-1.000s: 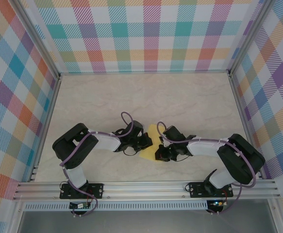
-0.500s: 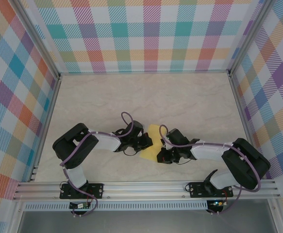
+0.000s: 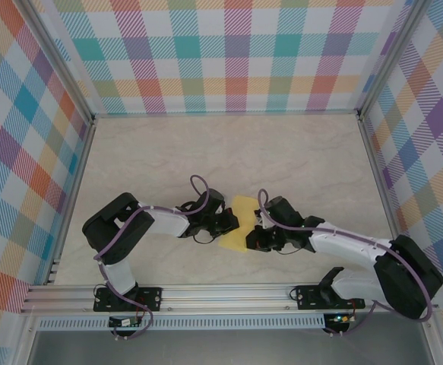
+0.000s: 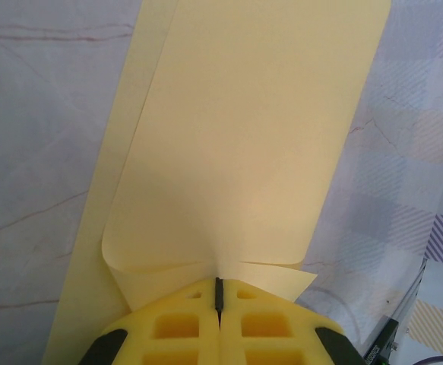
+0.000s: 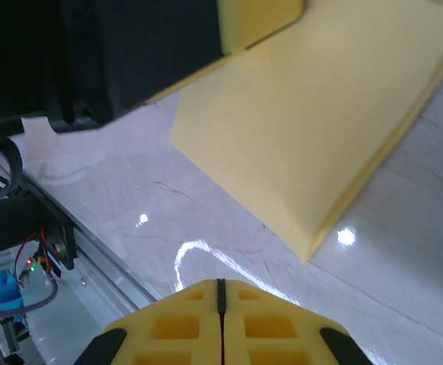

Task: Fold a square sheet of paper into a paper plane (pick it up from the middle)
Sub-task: Fold the triangle a second time at the center of the table.

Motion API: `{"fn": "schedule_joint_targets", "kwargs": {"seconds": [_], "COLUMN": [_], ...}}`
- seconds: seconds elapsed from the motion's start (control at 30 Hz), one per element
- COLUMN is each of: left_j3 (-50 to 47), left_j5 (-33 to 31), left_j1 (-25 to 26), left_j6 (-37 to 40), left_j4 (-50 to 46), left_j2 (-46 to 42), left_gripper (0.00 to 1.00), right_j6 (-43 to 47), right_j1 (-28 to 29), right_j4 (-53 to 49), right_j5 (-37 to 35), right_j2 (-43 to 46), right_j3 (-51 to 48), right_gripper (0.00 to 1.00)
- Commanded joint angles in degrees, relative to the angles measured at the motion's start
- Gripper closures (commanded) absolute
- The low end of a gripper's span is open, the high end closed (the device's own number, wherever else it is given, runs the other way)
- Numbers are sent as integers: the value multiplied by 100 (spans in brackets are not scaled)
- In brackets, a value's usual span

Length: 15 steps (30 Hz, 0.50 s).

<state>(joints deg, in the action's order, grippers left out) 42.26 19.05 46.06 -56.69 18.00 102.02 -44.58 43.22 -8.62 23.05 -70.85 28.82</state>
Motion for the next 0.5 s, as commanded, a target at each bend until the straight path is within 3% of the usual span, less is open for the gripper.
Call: {"fn": "schedule_joint_targets", "kwargs": {"seconds": [0.0, 0.27, 0.47], "left_j3": [-34, 14, 72], "left_j5": [-238, -213, -173], "left_j1": [46, 62, 71], "left_j6": [162, 175, 202], "left_j4": [-830, -799, -785], "left_j2": [344, 354, 318], "left_gripper": [100, 100, 100], "right_j6": [-198, -166, -1], "right_j1": [30, 24, 20], "right_j4": [297, 621, 361], "right_j5": [10, 133, -276], "right_j2": [-507, -1445, -1546], "right_j3": [269, 404, 142], "right_gripper": [94, 94, 95]}}
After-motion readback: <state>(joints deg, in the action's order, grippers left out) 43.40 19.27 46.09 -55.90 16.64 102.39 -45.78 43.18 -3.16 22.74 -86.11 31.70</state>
